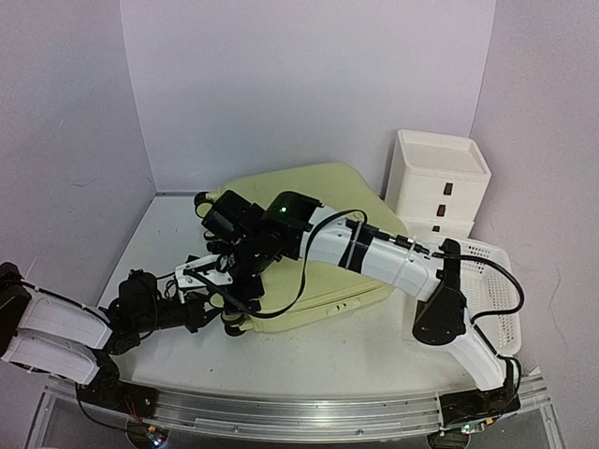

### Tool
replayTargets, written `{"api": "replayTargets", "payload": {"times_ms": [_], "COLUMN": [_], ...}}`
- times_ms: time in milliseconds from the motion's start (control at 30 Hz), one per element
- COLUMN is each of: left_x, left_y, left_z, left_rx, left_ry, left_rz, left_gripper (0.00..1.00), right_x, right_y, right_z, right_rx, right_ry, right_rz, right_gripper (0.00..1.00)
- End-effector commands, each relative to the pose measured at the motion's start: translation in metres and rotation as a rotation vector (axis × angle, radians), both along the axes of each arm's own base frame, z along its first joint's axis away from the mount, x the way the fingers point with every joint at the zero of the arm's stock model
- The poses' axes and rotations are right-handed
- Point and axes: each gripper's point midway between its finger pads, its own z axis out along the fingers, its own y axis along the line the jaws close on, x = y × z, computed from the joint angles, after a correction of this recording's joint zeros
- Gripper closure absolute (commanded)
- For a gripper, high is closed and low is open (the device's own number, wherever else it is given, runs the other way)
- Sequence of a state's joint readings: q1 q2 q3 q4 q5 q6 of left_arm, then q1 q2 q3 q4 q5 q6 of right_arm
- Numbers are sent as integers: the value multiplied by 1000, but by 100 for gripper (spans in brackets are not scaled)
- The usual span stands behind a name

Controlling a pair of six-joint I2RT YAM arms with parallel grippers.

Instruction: Open, take out, and arrange the luggage

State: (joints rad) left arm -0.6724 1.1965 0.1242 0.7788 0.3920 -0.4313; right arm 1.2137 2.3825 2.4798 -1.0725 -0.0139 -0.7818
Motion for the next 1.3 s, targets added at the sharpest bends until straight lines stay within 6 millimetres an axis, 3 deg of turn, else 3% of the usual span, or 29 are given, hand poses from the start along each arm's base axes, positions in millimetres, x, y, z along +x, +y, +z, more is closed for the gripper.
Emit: {"api": "replayTargets", "payload": {"times_ms": [0,133,200,300,433,533,767,1033,1267], "left_x": [-9,-5,0,7,22,32,48,73,109], "left_y": [-3,1,6,9,14,18,20,25,60], "left_z": [14,12,9,12,17,19,25,31,23], "left_rx": [-33,-25,-13,-5,14,40,99,153,88], "left_ry": [-76,-77,-74,-97,-131,-160,-233,-304,-236], "left_rz": [-43,-12,34,74,146,194,238,319,424], "left_gripper": [100,100,100,100,100,100,100,100,100], "right_x": [14,17,14,4,-7,-15,-33,-73,-90], "right_y": [16,16,14,8,-7,-18,-38,-72,-97], "right_z": [4,-6,-6,-8,-13,-12,-4,5,17], "right_rx": [40,17,17,3,-46,-83,-125,-182,-192], "right_ry": [-77,-85,-70,-31,8,37,109,295,420], "right_rz": [-26,-27,-25,-3,27,45,68,122,110], "right_gripper": [2,2,7,30,43,59,70,75,76]}}
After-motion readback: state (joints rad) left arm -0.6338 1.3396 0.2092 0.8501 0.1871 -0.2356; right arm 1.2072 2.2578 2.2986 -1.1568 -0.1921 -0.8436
